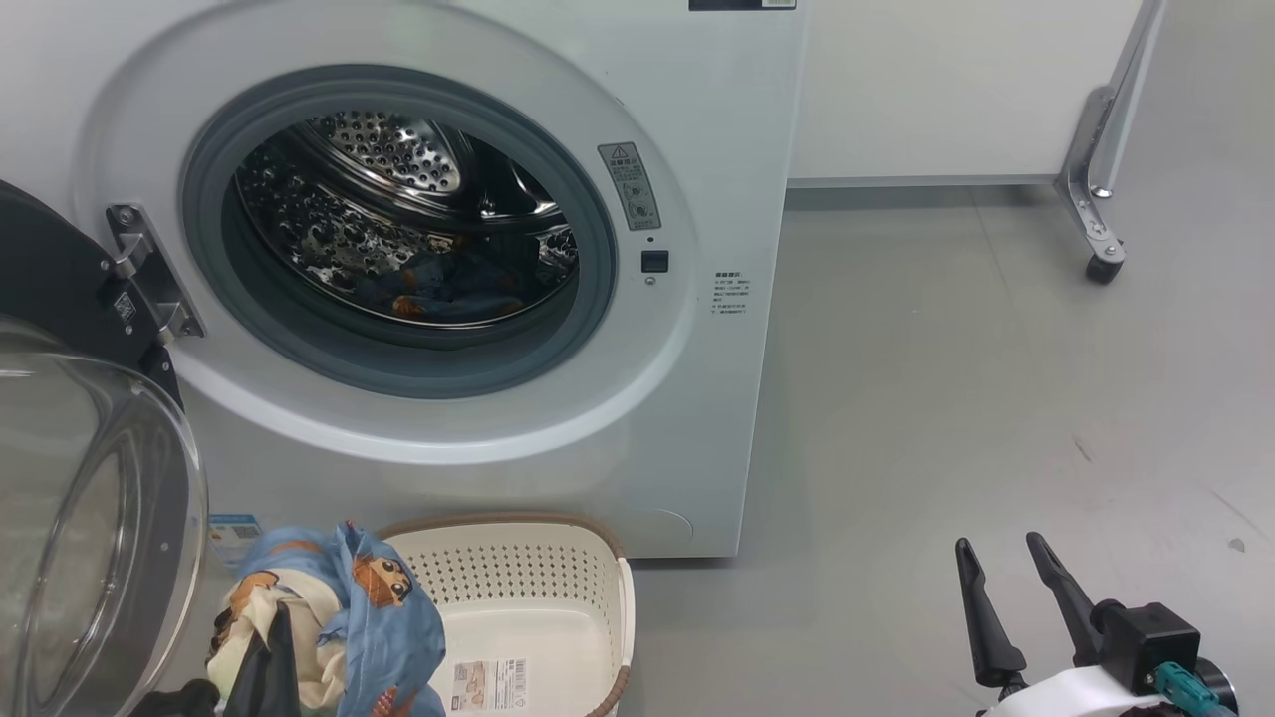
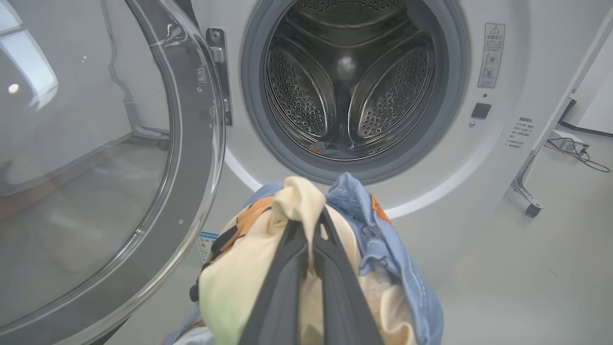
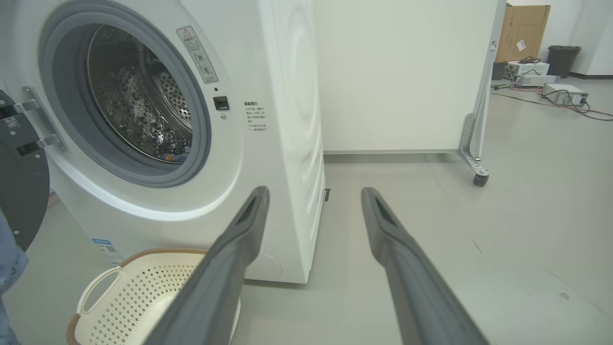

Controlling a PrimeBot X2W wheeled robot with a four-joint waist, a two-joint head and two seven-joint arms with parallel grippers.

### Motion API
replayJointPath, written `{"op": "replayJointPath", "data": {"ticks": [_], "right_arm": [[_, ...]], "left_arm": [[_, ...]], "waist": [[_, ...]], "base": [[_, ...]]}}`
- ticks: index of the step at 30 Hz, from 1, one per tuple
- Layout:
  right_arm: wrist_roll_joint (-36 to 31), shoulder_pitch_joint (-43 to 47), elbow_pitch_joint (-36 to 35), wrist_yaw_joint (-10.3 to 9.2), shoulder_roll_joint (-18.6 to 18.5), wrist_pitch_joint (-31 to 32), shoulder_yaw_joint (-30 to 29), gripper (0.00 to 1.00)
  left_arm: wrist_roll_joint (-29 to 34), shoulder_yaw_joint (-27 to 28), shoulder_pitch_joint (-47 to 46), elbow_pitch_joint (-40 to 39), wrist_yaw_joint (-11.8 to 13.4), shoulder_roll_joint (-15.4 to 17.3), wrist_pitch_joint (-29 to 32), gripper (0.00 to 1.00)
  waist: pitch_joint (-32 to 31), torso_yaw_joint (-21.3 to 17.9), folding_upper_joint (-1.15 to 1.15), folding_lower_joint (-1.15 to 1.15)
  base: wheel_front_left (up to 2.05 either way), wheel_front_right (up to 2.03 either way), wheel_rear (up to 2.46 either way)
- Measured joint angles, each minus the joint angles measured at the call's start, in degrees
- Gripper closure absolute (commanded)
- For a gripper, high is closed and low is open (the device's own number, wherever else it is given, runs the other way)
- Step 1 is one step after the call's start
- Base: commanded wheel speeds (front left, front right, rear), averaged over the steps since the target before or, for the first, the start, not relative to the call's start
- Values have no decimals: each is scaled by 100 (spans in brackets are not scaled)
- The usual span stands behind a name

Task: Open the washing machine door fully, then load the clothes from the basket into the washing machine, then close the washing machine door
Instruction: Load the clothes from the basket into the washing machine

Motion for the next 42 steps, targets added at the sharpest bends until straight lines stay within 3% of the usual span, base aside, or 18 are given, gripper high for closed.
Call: {"op": "replayJointPath", "data": {"ticks": [33,42], "right_arm": [[10,101,-241,32,11,0,264,0],[54,-107,-400,32,8,0,485,0]], "left_arm": [[-18,-136,559,-967,162,5,0,100],[-132,71,-416,-1037,252,12,8,100]], "waist": [[301,-305,0,0],[807,-613,0,0]], "base": [[0,0,0],[0,0,0]]}}
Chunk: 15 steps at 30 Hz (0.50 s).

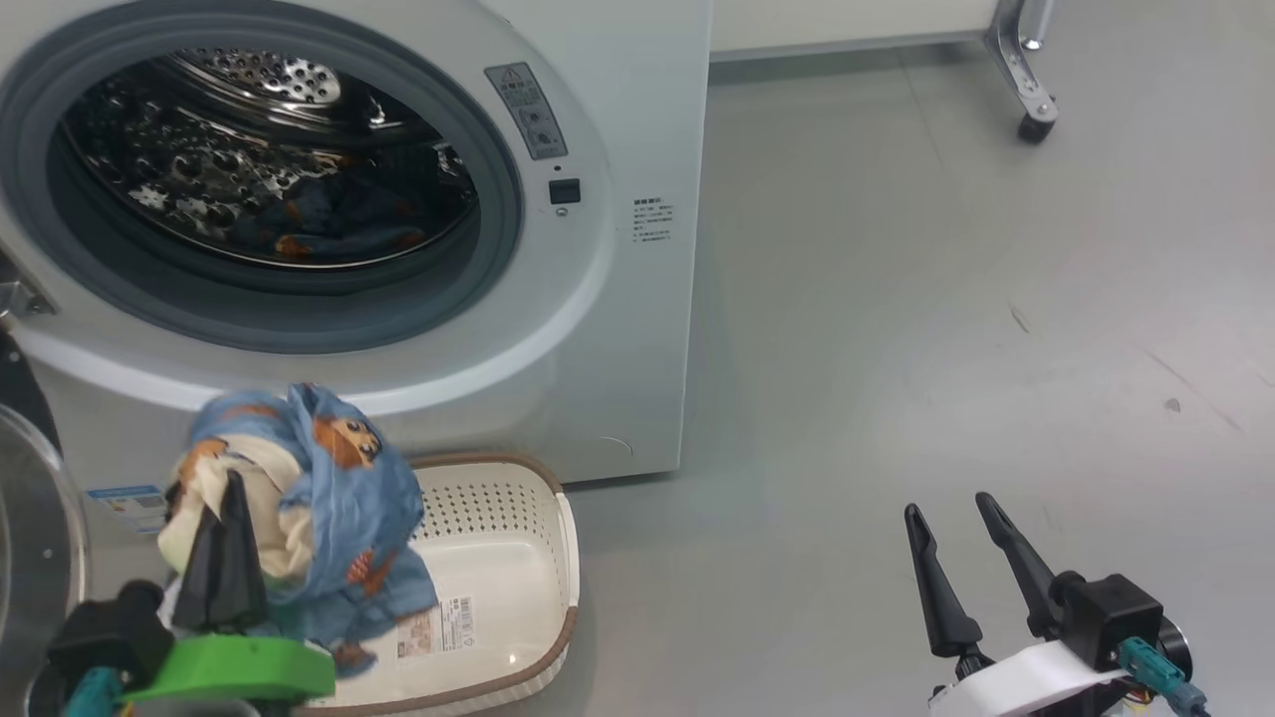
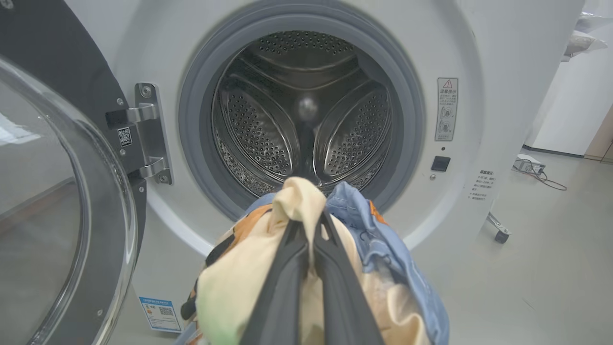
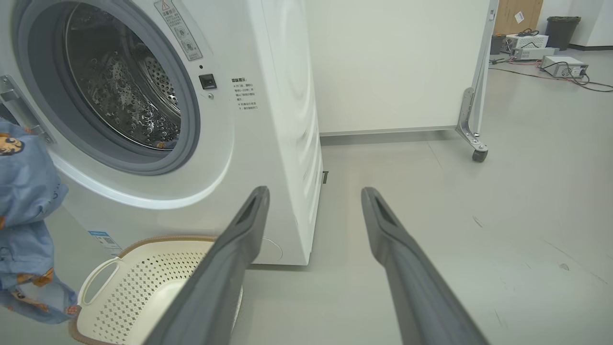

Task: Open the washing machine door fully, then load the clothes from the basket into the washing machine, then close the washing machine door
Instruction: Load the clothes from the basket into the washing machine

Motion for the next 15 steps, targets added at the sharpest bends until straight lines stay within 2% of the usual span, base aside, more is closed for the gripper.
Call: {"op": "replayJointPath", "data": {"ticks": [5,15], "right_arm": [[60,-252,-99,0,-3,0,145,0],[257,-573,-193,0,-20,0,313,0]], "left_arm": [[-66,320,-617,25,67,196,108,100],[-67,708,-1843,298,192,816,433,100]], "waist": [[305,-229,0,0],[931,-837,0,0]], "base": [[0,0,0],[0,0,0]]}}
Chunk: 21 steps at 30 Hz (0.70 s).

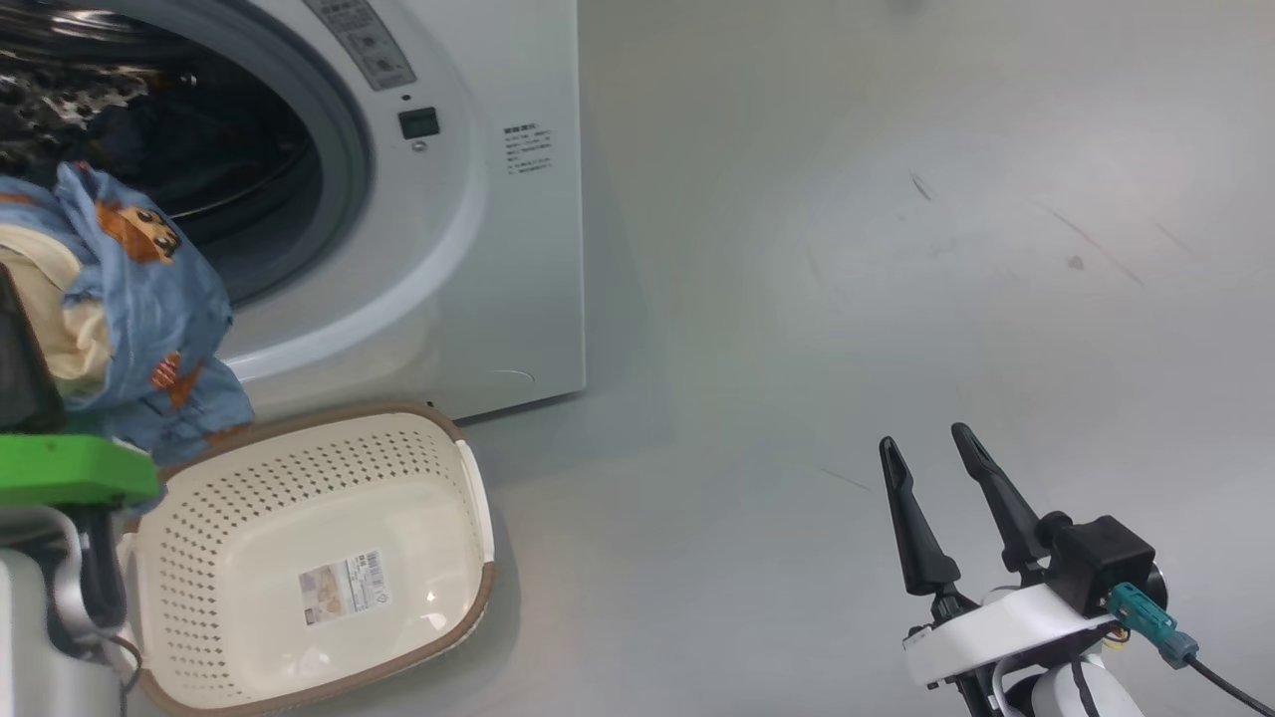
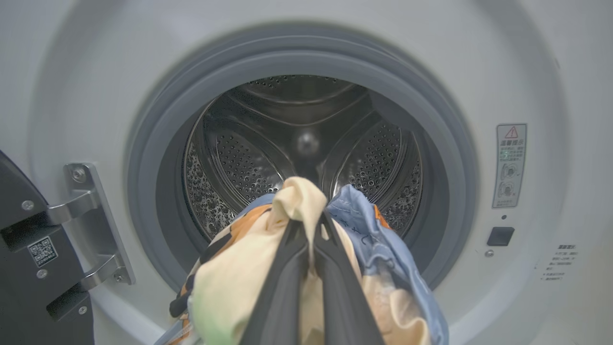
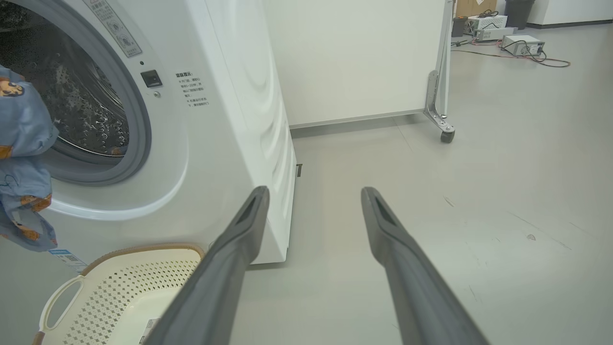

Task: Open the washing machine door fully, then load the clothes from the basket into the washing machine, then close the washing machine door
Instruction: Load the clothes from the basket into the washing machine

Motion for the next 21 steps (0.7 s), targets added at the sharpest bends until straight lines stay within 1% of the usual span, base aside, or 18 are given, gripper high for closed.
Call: {"op": "replayJointPath", "data": {"ticks": [5,10,16,21], "right_arm": [[87,-135,-38,-1,0,0,121,0],[90,-236,-83,-4,1,0,194,0],[81,-370,-125,-4,1,0,293,0],[38,-428,-155,-4,3,0,396,0]], "left_arm": [[8,145,-580,264,30,274,141,100],[30,166,-1027,617,30,498,280,100],[112,202,-1630,1099,26,871,452,100],[103,404,-2266,1418,56,1103,577,100]], "waist": [[342,-295,0,0],[703,-546,0,0],[1149,-772,0,1],[1527,-911,0,1]], "base": [[0,0,0],[0,0,0],[0,0,0],[0,0,0]]}}
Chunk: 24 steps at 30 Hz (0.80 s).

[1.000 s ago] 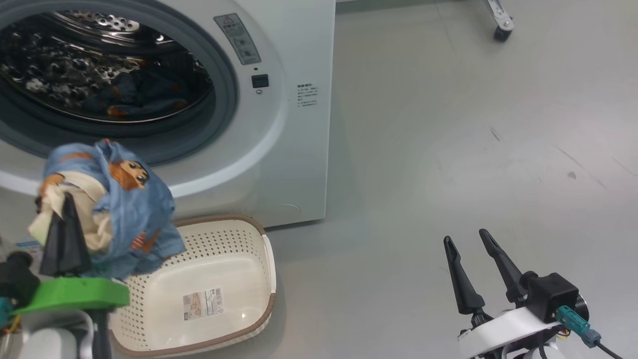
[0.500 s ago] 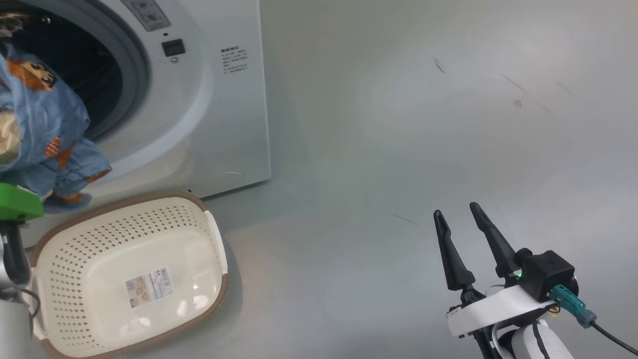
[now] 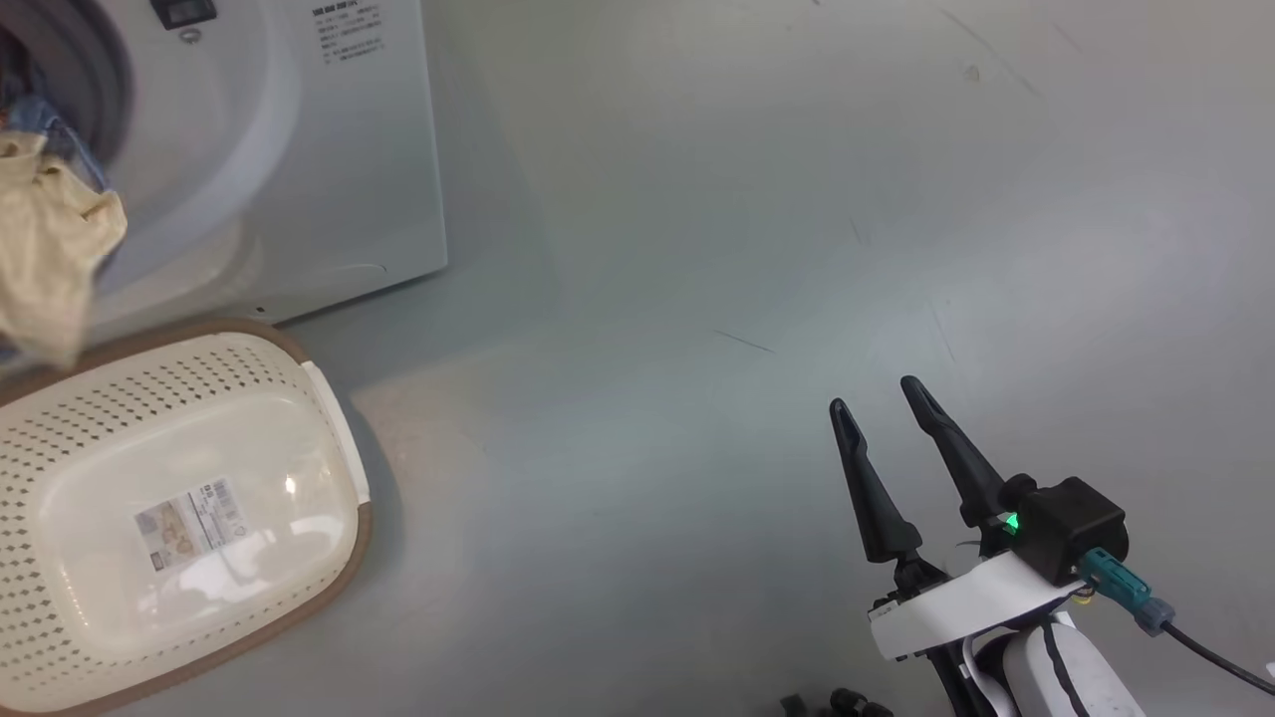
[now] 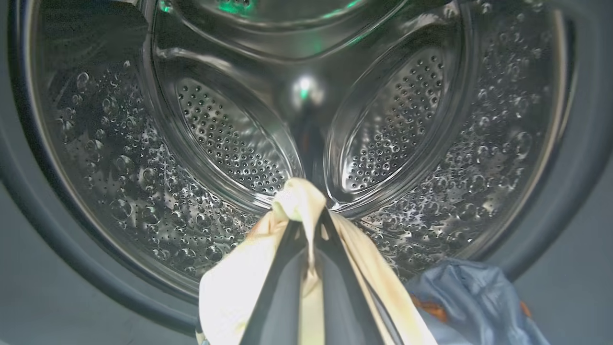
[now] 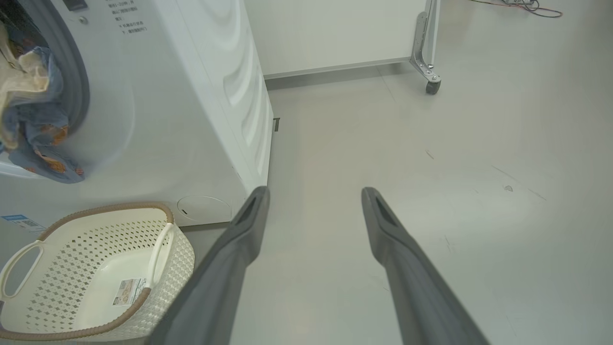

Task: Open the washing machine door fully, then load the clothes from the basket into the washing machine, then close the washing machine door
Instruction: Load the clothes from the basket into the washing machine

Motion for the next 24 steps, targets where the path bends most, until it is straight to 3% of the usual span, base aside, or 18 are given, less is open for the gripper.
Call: {"op": "replayJointPath", "data": {"ticks": [11,24], "right_arm": [[-3,-123,-100,-35,4,0,43,0],[-10,-211,-183,-64,14,0,168,0]], "left_arm": [[-11,141,-1227,544,73,277,42,100],[-5,199,-2555,867,165,495,-389,100]], "waist": [[727,-193,0,0],[1189,-252,0,-1]], "base": [[0,0,0],[0,0,0]]}}
